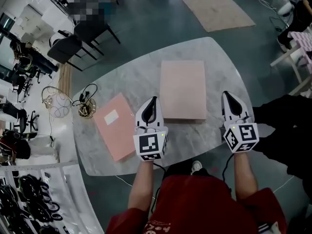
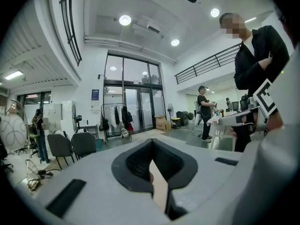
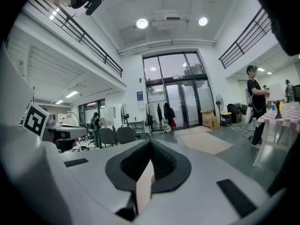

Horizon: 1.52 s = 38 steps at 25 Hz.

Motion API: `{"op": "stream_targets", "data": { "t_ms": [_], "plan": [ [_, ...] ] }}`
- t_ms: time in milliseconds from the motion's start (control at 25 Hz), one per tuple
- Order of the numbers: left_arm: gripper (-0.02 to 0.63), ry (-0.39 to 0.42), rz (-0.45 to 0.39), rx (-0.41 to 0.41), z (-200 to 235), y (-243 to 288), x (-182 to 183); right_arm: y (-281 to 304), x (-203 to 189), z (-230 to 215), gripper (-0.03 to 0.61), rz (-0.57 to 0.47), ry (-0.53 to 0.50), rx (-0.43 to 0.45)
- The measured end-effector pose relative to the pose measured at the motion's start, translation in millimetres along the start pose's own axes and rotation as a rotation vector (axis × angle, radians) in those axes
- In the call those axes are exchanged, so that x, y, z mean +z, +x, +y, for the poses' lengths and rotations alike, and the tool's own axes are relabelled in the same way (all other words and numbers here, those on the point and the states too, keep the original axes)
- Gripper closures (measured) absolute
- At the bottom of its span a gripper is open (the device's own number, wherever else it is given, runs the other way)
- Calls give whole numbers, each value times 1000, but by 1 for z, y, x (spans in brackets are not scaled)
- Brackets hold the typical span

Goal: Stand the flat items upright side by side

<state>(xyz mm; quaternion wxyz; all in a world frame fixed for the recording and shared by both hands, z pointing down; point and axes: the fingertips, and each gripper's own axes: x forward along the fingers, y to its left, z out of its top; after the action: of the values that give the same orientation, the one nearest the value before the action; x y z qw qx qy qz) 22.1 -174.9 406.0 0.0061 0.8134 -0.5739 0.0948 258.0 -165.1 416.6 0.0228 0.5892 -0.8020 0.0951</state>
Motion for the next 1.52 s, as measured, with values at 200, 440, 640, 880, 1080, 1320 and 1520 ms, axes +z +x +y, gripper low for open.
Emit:
{"op": "stream_targets", "data": {
  "t_ms": [200, 440, 640, 880, 1080, 1320, 1520],
  "plan": [
    [611, 6, 44, -36, 3, 30, -18, 24, -15, -5, 580, 40, 6, -16],
    [611, 8, 123, -92, 2, 61, -50, 48, -39, -15, 580, 97, 28, -40],
    [611, 19, 213, -136, -2, 82, -83, 65, -65, -23, 580, 153, 61, -45],
    [611, 34, 315, -163, -5, 100, -120, 79, -98, -33, 578, 216, 107, -54],
    [611, 38, 398, -179, -4, 108, -149, 90, -127, -35, 566, 271, 169, -45],
    [611, 54, 481, -198, -7, 116, -175, 108, -165, -33, 429, 379, 331, 33],
    [611, 65, 530, -216, -13, 120, -195, 114, -198, -31, 333, 474, 454, 91]
  ]
}}
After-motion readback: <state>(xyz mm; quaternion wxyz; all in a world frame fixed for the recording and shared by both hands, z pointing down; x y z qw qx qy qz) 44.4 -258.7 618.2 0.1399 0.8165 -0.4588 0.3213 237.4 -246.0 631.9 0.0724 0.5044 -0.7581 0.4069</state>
